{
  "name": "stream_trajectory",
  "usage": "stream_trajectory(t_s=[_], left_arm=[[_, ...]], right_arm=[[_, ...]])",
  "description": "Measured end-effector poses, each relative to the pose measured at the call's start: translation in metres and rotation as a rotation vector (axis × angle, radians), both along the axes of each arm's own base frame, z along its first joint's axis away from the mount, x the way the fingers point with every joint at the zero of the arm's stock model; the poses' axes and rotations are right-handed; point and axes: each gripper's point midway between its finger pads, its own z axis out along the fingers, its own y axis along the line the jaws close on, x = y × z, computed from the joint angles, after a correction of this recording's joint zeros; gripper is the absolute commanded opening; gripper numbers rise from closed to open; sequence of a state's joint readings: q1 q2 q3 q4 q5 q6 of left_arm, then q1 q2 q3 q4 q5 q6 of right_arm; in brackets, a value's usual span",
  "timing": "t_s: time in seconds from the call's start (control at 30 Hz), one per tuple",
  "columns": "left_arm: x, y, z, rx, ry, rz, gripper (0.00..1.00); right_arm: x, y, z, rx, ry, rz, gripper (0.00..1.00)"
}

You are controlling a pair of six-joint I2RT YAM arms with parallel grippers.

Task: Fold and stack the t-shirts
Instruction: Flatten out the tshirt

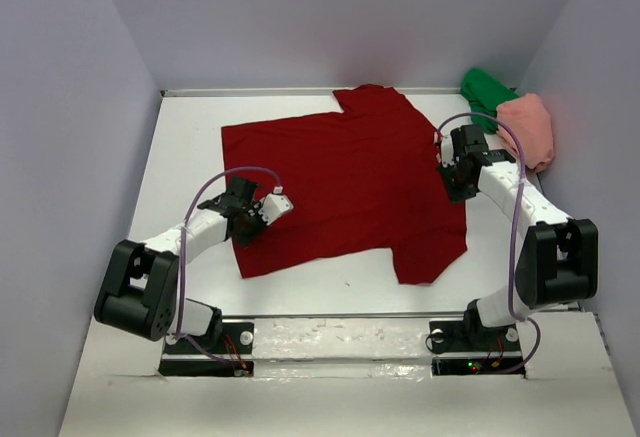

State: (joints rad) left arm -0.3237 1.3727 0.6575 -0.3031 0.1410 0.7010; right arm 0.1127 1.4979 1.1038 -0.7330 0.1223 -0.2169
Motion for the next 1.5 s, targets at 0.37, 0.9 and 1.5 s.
stream_trajectory(t_s=[0.37,0.9,1.5], left_arm=[[0.005,0.039,0.0,0.2,-0.069,0.06,0.0],[0.015,0.056,0.02,0.259,-0.152,0.17,0.62],[-0.032,0.046,0.053,0.118,-0.207,0.066,0.63]], right_arm=[[-0.002,0.006,-0.004,0.032,0.018,0.015,0.15],[-0.014,0.015,-0.019,0.078,0.084,0.042,0.32],[-0.071,0.013,-0.015,0.072,0.253,0.191,0.37]])
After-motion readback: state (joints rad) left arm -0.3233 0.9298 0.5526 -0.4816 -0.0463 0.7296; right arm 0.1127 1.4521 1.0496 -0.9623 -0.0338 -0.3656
